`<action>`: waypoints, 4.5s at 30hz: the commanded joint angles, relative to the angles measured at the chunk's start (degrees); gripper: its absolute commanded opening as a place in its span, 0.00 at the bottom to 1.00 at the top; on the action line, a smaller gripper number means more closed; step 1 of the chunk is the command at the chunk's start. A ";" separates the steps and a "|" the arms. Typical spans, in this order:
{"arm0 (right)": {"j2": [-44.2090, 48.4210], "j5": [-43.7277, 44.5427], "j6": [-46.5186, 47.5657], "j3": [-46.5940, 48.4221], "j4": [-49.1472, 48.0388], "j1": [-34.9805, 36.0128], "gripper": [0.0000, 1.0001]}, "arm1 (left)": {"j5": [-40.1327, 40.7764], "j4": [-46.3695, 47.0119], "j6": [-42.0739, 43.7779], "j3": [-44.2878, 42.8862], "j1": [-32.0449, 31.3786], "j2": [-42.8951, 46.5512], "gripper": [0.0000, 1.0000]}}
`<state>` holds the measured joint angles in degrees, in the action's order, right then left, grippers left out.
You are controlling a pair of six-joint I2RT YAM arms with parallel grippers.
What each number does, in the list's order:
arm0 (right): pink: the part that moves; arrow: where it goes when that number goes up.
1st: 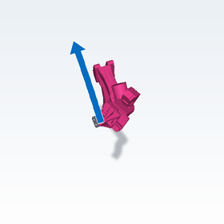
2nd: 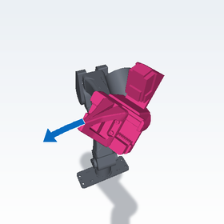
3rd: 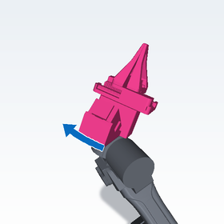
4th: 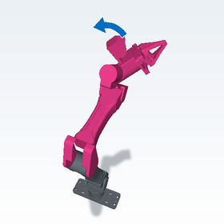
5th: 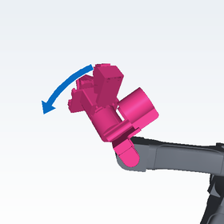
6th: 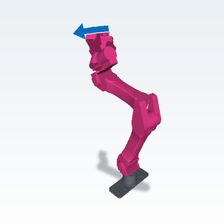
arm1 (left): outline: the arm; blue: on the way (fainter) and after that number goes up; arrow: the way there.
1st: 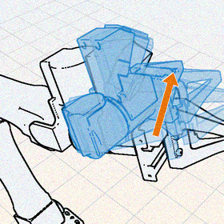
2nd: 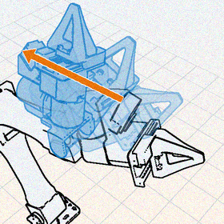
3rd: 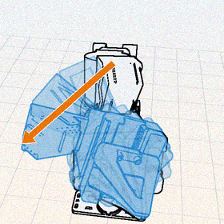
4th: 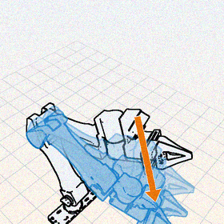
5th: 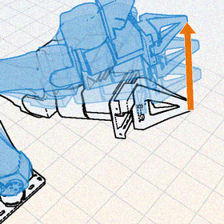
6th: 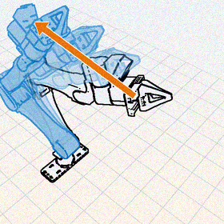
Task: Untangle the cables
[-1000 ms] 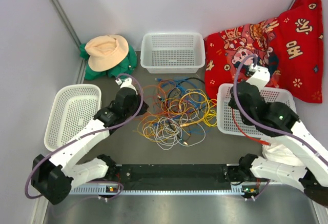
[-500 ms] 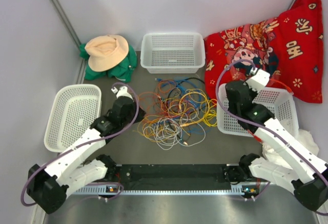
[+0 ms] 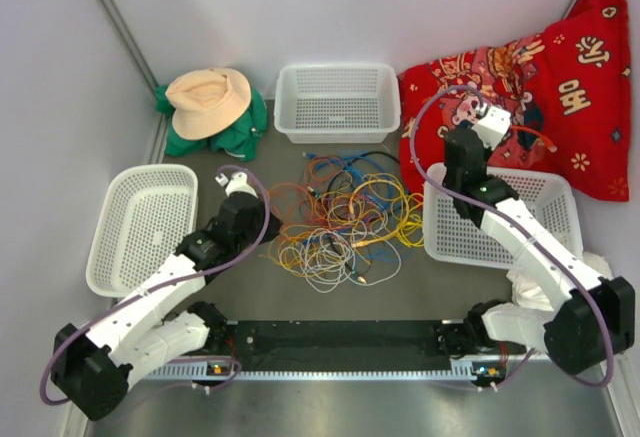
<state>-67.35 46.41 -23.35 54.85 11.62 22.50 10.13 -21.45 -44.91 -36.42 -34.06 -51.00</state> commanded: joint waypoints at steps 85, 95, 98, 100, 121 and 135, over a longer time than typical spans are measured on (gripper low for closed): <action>7.23 -41.58 2.79 13.88 25.12 37.35 0.59 | -4.42 3.42 3.69 -11.04 -3.11 -16.92 0.99; 9.34 -40.88 1.73 10.72 25.47 37.35 0.59 | -2.48 6.86 4.30 -17.27 -5.40 -38.10 0.74; 9.96 -40.26 1.73 10.02 25.65 37.35 0.58 | -2.66 7.04 5.00 -17.98 -5.40 -40.39 0.39; 10.48 -39.74 1.73 10.10 26.08 37.35 0.58 | -2.57 5.73 5.53 -19.20 -5.40 -40.49 0.10; 30.35 -41.64 1.38 -1.33 3.42 37.35 0.94 | -21.99 -8.08 15.11 -47.77 -5.40 -13.86 0.00; 17.97 -52.57 3.49 4.12 -7.75 37.35 0.84 | -30.43 -3.51 9.14 -46.46 -5.40 -13.86 0.00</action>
<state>-44.95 -2.31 -20.32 57.14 10.00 59.16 -18.13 -28.36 -33.82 -83.22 -39.33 -65.89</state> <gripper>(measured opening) 0.849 0.014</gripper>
